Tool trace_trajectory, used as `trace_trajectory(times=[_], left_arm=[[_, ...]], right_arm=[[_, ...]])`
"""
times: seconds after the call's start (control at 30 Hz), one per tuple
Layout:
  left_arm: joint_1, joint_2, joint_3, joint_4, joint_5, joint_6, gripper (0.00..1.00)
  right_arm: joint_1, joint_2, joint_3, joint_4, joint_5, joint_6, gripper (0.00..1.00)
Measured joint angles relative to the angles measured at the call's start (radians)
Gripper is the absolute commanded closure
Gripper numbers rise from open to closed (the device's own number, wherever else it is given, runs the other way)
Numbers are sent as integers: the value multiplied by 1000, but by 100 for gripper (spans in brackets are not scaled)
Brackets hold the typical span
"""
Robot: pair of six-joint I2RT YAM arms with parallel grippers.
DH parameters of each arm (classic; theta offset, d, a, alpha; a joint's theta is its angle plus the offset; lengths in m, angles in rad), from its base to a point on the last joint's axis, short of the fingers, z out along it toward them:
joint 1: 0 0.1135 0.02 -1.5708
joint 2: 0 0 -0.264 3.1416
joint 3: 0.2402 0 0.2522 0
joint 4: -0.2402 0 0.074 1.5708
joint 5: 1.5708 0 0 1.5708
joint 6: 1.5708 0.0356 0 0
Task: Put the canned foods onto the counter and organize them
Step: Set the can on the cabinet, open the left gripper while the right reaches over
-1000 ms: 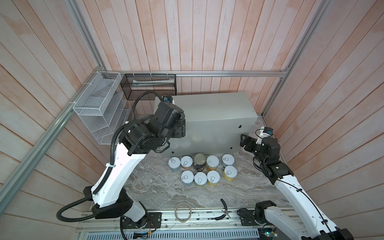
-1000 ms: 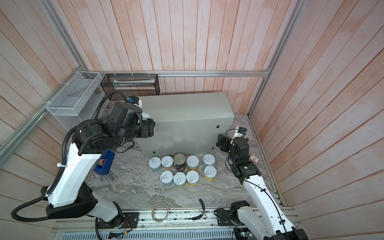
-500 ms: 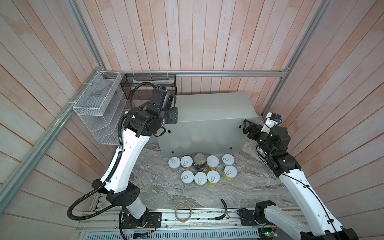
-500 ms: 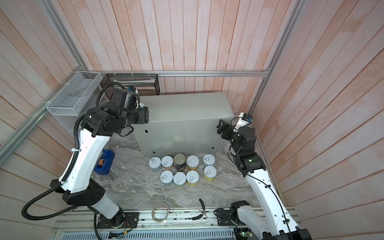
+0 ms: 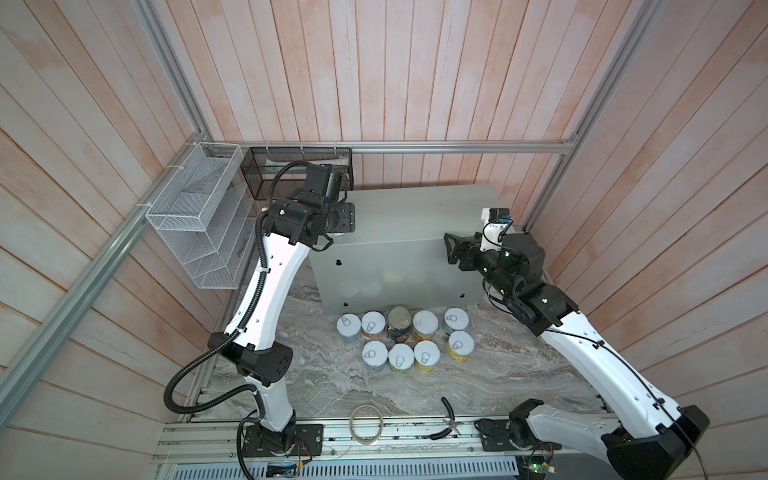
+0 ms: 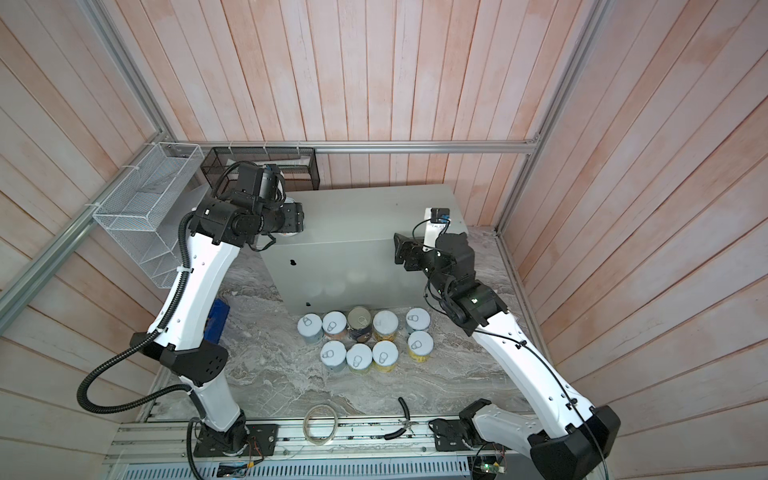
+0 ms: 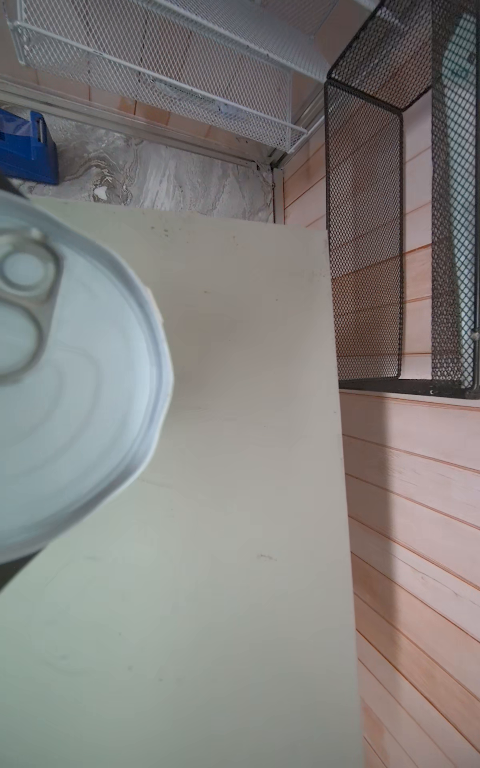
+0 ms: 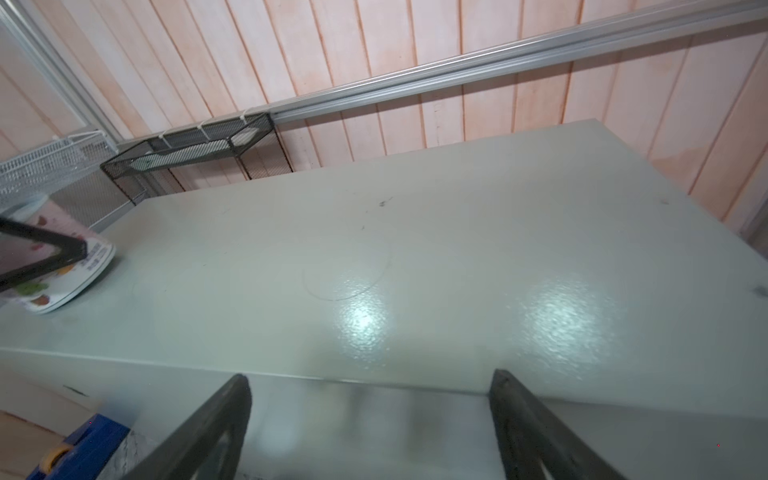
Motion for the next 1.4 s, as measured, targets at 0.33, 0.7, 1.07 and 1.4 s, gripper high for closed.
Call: trace_trajectory(times=[0.33, 0.7, 1.07, 1.4], left_arm=[[35, 32, 29, 27, 28, 5, 50], [34, 56, 62, 60, 34, 18, 8], [34, 56, 130, 97, 23, 33, 0], [34, -202, -91, 219, -6, 54, 0]], right_arm=[[99, 82, 72, 24, -22, -68, 11], [124, 148, 148, 33, -41, -103, 7], [151, 188, 188, 29, -90, -138, 17], [243, 271, 332, 21, -112, -213, 26]])
